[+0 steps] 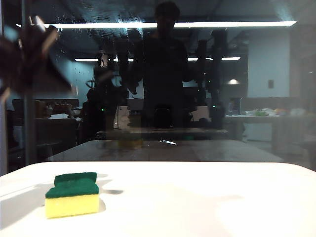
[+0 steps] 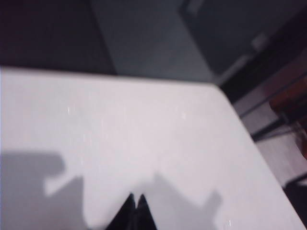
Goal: Reach upward to find where there is water on the glass, pick up the sponge from the table, dry the water, and finally place the sponge back on the table.
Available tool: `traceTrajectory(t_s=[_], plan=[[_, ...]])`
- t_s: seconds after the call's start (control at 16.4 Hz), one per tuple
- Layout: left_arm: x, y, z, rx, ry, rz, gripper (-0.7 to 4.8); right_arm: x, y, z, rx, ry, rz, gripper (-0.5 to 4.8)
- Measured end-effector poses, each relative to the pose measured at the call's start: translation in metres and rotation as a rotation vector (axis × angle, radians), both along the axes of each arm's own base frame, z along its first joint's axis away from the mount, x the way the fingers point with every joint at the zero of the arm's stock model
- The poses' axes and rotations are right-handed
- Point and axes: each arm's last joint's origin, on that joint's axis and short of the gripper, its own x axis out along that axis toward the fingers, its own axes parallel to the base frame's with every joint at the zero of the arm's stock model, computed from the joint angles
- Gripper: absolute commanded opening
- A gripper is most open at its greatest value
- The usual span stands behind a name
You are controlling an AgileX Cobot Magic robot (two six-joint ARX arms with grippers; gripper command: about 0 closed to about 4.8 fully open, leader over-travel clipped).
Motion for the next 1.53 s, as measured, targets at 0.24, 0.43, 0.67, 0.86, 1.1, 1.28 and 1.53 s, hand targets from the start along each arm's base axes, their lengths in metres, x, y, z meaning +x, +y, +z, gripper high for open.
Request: traceTrajectory(t_s=[0.24, 0.43, 0.67, 0.86, 1.1, 1.28, 1.53], plan=[[-0.014, 0.005, 0.045, 0.082, -0.174, 0.079, -0.05, 0.000, 0.000, 0.000, -0.001, 0.000, -0.003, -0.09], [-0.033, 0.011, 0.075, 0.207, -0.271, 0.128, -0.05, -0.001, -0.002, 0.000, -0.011, -0.006, -0.056, -0.09], [-0.064, 0.020, 0.097, 0.315, -0.391, 0.251, -0.05, -0.009, -0.003, -0.010, -0.012, -0.040, -0.086, -0.09], [-0.082, 0.027, 0.099, 0.395, -0.377, 0.308, -0.05, -0.021, -0.005, -0.023, -0.010, -0.068, -0.099, -0.09], [-0.104, 0.041, 0.100, 0.430, -0.334, 0.376, -0.05, -0.041, -0.006, -0.039, -0.004, -0.119, -0.112, -0.08], [-0.121, 0.051, 0.103, 0.427, -0.356, 0.370, -0.05, -0.053, -0.008, -0.047, 0.000, -0.156, -0.134, -0.08], [-0.151, 0.049, 0.111, 0.397, -0.450, 0.348, -0.05, -0.062, -0.009, -0.055, 0.005, -0.187, -0.134, -0.08]])
